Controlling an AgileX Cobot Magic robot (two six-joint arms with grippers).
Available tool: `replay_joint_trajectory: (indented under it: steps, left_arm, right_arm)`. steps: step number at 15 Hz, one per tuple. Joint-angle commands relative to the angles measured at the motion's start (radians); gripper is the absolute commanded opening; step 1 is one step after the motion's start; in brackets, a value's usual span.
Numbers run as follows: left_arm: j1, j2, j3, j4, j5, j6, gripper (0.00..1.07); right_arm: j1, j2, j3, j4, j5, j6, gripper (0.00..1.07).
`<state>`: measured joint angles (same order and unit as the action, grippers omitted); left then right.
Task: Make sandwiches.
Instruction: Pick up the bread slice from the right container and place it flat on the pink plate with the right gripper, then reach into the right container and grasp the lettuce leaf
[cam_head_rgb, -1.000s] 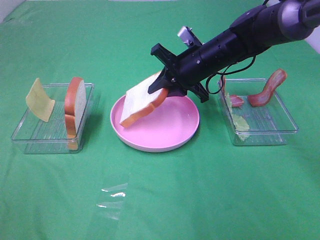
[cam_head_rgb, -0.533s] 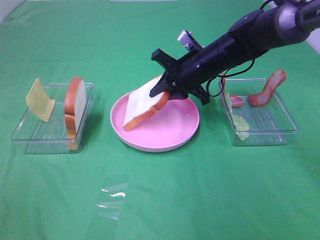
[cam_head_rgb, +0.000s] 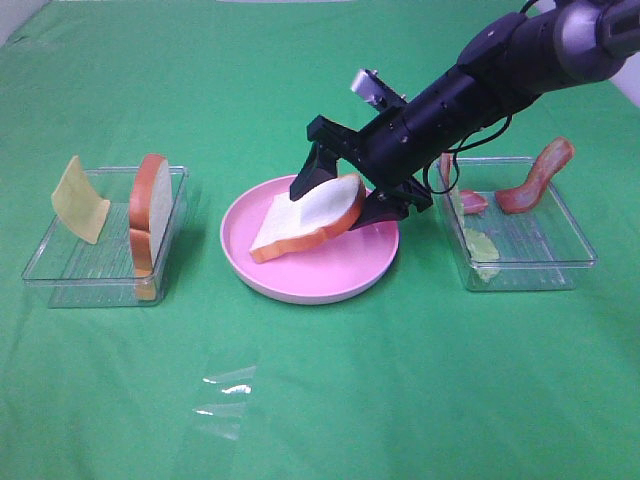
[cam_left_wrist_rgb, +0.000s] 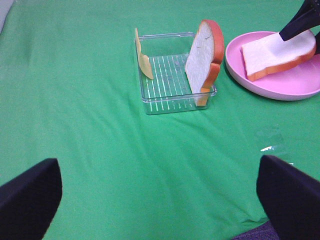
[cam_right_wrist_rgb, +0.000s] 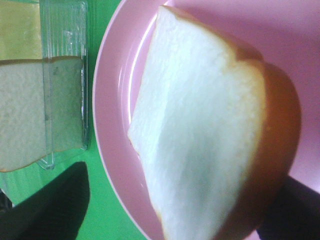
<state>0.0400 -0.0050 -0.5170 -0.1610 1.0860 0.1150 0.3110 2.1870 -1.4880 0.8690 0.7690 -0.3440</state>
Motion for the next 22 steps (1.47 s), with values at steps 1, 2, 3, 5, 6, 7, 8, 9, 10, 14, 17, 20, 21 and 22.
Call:
replay_joint_trajectory:
  steps: [1, 2, 3, 5, 6, 7, 8, 9, 10, 14, 17, 20, 21, 22]
  left_arm:
    - [-0.004, -0.014, 0.000, -0.009, -0.010, 0.001, 0.98]
    - [-0.004, -0.014, 0.000, -0.009, -0.010, 0.001, 0.98]
    - [-0.004, -0.014, 0.000, -0.009, -0.010, 0.001, 0.98]
    - [-0.004, -0.014, 0.000, -0.009, -0.010, 0.001, 0.98]
    - [-0.004, -0.014, 0.000, -0.009, -0.010, 0.001, 0.98]
    - [-0.004, -0.014, 0.000, -0.009, -0.010, 0.001, 0.98]
    - [-0.004, -0.014, 0.000, -0.009, -0.010, 0.001, 0.98]
    - [-0.004, -0.014, 0.000, -0.009, -0.010, 0.001, 0.98]
    - [-0.004, -0.014, 0.000, -0.009, -0.010, 0.001, 0.98]
    - [-0.004, -0.014, 0.000, -0.009, -0.010, 0.001, 0.98]
    - [-0.004, -0.014, 0.000, -0.009, -0.010, 0.001, 0.98]
    - [-0.004, -0.014, 0.000, -0.009, -0.010, 0.001, 0.98]
    - [-0.004, -0.014, 0.000, -0.009, -0.010, 0.001, 0.98]
    - [-0.004, -0.014, 0.000, -0.009, -0.010, 0.001, 0.98]
  right_arm:
    - [0.000, -0.064, 0.005, -0.123, 0.019, 0.047, 0.81]
    - [0.000, -0.088, 0.005, -0.182, 0.028, 0.075, 0.81]
    - [0.000, -0.110, 0.005, -0.224, 0.044, 0.106, 0.81]
    - [0.000, -0.150, 0.005, -0.273, 0.066, 0.128, 0.81]
    - [0.000, -0.176, 0.005, -0.298, 0.072, 0.138, 0.81]
    - [0.000, -0.208, 0.005, -0.317, 0.071, 0.179, 0.81]
    - [0.000, -0.238, 0.005, -0.361, 0.071, 0.222, 0.81]
    - [0.000, -0.263, 0.005, -0.415, 0.073, 0.264, 0.81]
    - [0.000, -0.292, 0.005, -0.492, 0.095, 0.331, 0.81]
    - [0.000, -0.320, 0.005, -0.869, 0.272, 0.532, 0.81]
    - [0.000, -0.294, 0.005, -0.921, 0.239, 0.547, 0.81]
    - [-0.003, -0.241, 0.004, -0.956, 0.199, 0.546, 0.81]
    - [-0.003, -0.222, -0.004, -0.951, 0.192, 0.546, 0.81]
    - [-0.003, -0.197, -0.024, -0.950, 0.194, 0.546, 0.81]
